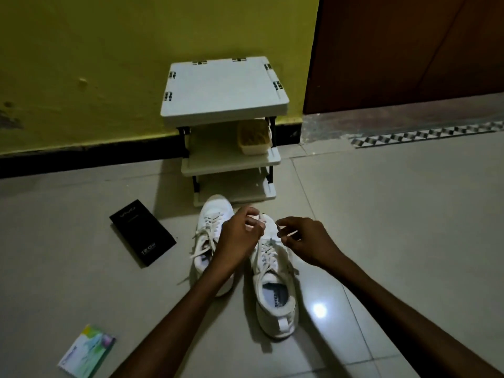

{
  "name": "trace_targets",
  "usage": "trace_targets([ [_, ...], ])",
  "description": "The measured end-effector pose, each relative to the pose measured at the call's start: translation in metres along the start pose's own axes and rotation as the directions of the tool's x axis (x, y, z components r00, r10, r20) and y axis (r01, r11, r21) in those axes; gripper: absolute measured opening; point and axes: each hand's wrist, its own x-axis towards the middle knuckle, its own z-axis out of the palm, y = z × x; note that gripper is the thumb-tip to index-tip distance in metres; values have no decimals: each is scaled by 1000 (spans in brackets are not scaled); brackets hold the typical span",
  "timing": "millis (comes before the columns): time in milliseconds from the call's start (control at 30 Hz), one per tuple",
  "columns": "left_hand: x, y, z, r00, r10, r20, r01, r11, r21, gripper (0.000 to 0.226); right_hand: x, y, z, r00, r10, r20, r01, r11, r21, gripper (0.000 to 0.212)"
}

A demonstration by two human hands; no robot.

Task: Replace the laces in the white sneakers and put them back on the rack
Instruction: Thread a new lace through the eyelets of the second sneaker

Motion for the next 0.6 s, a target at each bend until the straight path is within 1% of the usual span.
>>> trace_targets([
  [33,-2,-6,3,999,-39,32,36,996,81,31,-2,3,4,1000,24,-9,-25,999,-24,34],
  [100,-10,-13,4,998,-68,19,58,943,327,32,-10,7,7,990,74,-119,-95,980,-172,19],
  [133,-17,-15,4,997,-78,23,60,901,430,32,-16,12,9,980,108,-164,-148,956,-253,26],
  [167,-22,-16,4,995,-94,43,61,867,494,35,-21,17,11,972,162,-167,-207,930,-304,41],
  [200,-28,-18,5,989,-124,79,64,849,524,41,-25,21,14,964,235,-121,-262,910,-321,53],
  [267,-38,-22,7,977,-167,135,76,857,510,42,-31,25,19,933,360,15,-336,884,-326,66],
  [300,-41,-24,9,978,-160,137,75,871,485,39,-33,27,22,915,398,66,-359,878,-317,67],
  [333,-42,-26,10,983,-138,121,69,889,454,36,-33,28,25,910,406,89,-367,885,-285,66],
  [400,-43,-30,13,993,-87,80,50,921,386,31,-34,28,30,920,386,68,-371,914,-163,57],
  [500,-44,-36,14,998,-51,41,35,944,329,28,-35,22,33,946,323,-19,-322,945,52,32],
  [533,-45,-38,14,998,-52,25,41,946,323,28,-37,18,33,951,308,-35,-305,949,83,29],
  [600,-46,-41,14,998,-55,-1,52,948,313,28,-38,17,36,951,303,-62,-297,951,89,27],
])
